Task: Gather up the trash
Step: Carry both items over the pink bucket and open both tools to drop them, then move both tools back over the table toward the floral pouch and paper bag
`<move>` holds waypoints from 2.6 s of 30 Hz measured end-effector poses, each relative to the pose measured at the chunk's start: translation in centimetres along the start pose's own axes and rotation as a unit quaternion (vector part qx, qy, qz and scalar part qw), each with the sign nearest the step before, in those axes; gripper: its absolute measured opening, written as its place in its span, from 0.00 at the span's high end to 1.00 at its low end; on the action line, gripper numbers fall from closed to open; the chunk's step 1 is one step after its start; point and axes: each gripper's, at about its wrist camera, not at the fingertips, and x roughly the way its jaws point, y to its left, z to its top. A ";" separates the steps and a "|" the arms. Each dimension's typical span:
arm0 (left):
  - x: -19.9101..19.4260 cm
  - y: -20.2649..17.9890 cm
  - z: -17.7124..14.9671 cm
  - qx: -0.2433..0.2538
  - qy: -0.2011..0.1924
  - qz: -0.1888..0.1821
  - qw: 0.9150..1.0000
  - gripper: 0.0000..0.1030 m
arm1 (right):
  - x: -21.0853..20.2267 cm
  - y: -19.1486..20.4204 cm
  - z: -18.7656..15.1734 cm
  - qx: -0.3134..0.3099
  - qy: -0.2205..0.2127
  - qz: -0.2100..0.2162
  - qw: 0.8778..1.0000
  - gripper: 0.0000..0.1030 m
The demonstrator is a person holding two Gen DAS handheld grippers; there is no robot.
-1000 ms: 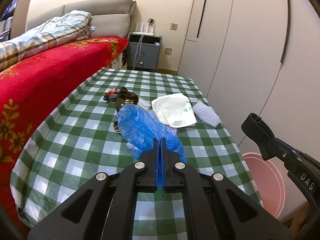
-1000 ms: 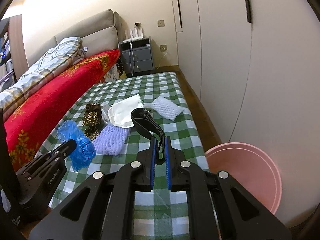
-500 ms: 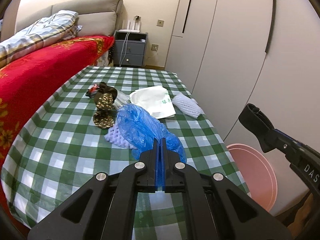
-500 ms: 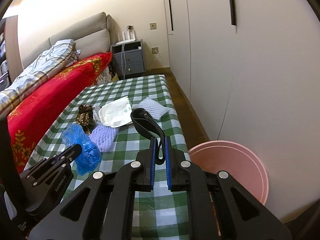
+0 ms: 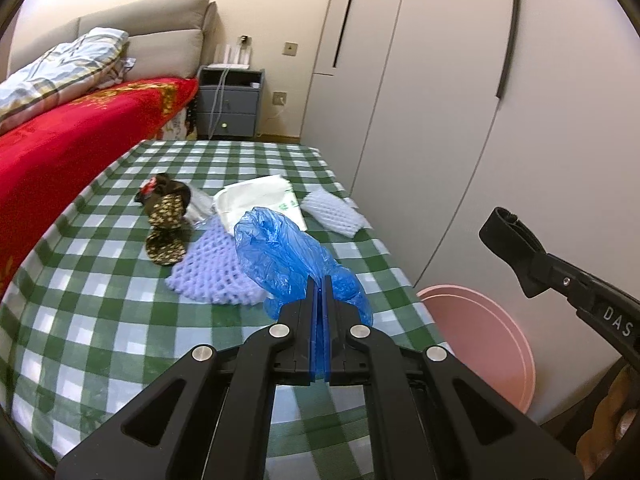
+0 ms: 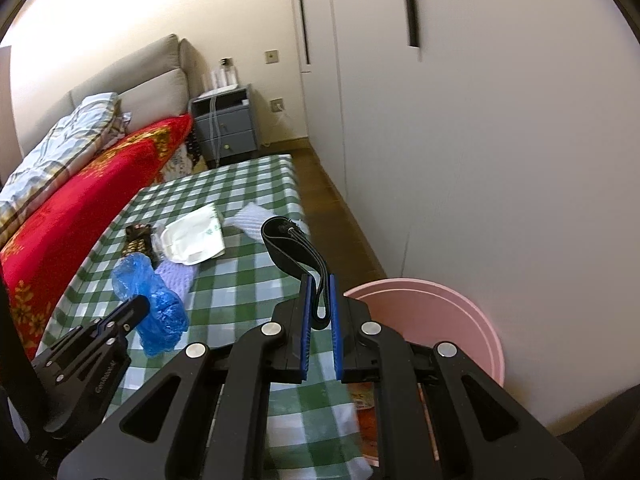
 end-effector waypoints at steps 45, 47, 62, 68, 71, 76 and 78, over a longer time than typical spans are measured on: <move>9.7 -11.9 -2.7 0.048 0.119 -0.175 0.976 0.83 | 1.1 -9.1 0.8 0.074 0.023 -0.145 0.986 0.58; 9.6 -11.7 -2.7 0.042 0.123 -0.177 0.976 0.79 | 1.1 -9.1 0.7 0.075 0.024 -0.144 0.986 0.58; 7.3 -8.9 -1.4 0.026 0.083 -0.137 0.987 0.75 | -0.1 -8.0 0.7 0.076 -0.006 -0.116 0.990 0.58; 6.1 -5.6 -0.3 0.014 0.050 -0.084 0.995 0.75 | 0.4 -5.9 0.6 0.062 -0.018 -0.080 0.995 0.58; 5.8 -3.9 0.3 0.002 0.036 -0.057 0.998 0.75 | 0.8 -4.7 0.7 0.055 -0.026 -0.058 0.996 0.58; 5.2 -0.8 1.3 -0.019 0.012 -0.007 1.000 0.75 | 2.0 -2.9 0.9 0.049 -0.031 -0.021 0.998 0.58; 4.9 0.2 1.5 -0.022 0.006 0.007 1.000 0.75 | 2.6 -2.1 1.0 0.047 -0.031 -0.008 0.998 0.59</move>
